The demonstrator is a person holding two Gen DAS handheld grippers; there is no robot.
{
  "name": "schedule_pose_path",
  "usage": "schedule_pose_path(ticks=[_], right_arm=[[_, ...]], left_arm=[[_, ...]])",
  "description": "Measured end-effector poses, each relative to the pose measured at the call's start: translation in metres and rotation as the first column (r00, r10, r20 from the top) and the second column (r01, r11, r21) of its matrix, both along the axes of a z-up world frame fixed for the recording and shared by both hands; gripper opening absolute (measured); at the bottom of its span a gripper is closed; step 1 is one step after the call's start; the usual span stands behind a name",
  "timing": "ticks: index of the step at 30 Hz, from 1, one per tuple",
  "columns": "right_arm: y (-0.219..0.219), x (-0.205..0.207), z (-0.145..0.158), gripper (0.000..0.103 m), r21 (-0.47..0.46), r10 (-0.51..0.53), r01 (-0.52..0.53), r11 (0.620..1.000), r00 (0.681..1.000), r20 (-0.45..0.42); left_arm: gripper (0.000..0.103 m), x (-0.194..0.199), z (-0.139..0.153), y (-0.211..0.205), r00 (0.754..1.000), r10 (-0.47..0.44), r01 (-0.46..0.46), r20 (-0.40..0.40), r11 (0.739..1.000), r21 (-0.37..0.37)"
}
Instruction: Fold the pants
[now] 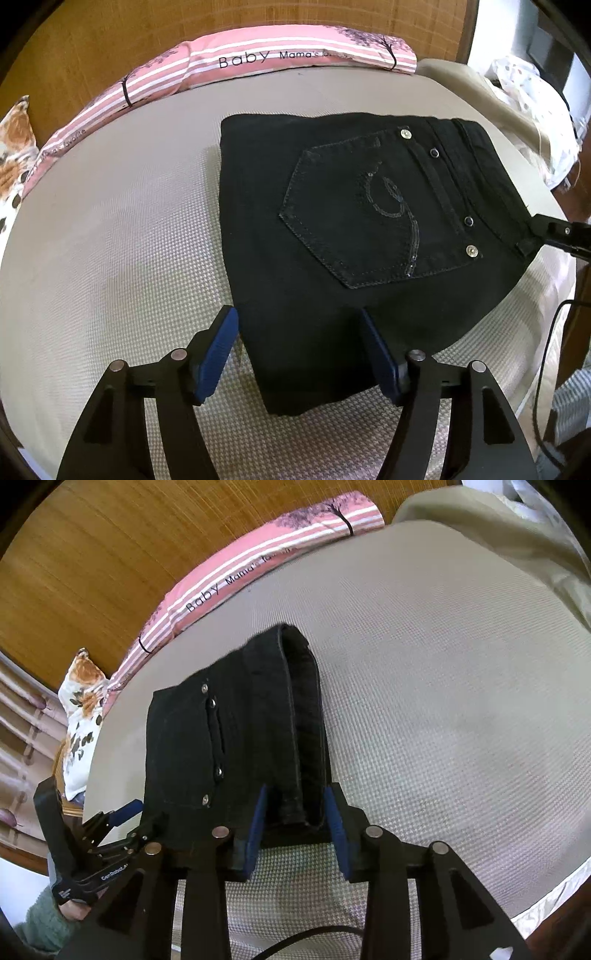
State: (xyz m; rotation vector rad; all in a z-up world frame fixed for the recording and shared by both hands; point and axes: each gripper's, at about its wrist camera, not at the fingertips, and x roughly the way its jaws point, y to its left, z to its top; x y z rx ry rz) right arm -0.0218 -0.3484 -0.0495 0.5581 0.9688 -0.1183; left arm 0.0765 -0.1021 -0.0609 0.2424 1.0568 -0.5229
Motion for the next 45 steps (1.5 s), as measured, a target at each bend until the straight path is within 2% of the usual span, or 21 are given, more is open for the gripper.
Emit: schedule_pose_path(ticks=[6, 10, 14, 20, 25, 35, 45], right_arm=[[-0.003, 0.011, 0.026, 0.033, -0.093, 0.000, 0.007, 0.996, 0.997, 0.076], [0.000, 0.032, 0.037, 0.032, -0.127, 0.032, -0.017, 0.992, 0.993, 0.115], [0.008, 0.060, 0.041, 0.024, -0.153, 0.065, -0.045, 0.987, 0.989, 0.131], [0.013, 0.094, 0.034, 0.024, -0.169, 0.089, -0.069, 0.983, 0.989, 0.114], [0.011, 0.113, 0.006, 0.021, -0.226, 0.088, -0.078, 0.971, 0.996, 0.033], [0.005, 0.104, -0.006, 0.021, -0.191, 0.090, -0.085, 0.978, 0.996, 0.022], [0.013, 0.064, -0.018, 0.022, -0.135, 0.107, -0.108, 0.985, 0.994, -0.016]], left_arm=[[0.068, 0.004, 0.016, 0.008, 0.998, 0.029, -0.026, 0.049, 0.998, -0.053], [0.068, 0.011, 0.016, 0.013, 0.997, 0.059, -0.056, 0.054, 0.997, -0.051], [0.068, 0.015, 0.012, 0.014, 0.996, 0.074, -0.072, 0.046, 0.997, -0.036], [0.068, 0.020, 0.008, 0.012, 0.995, 0.087, -0.086, 0.048, 0.996, -0.017], [0.068, 0.025, -0.002, 0.011, 0.995, 0.094, -0.095, 0.027, 0.995, 0.016], [0.068, 0.029, -0.006, 0.009, 0.995, 0.096, -0.096, 0.008, 0.995, 0.015], [0.069, 0.031, -0.007, 0.009, 0.995, 0.099, -0.099, 0.004, 0.995, 0.016]])
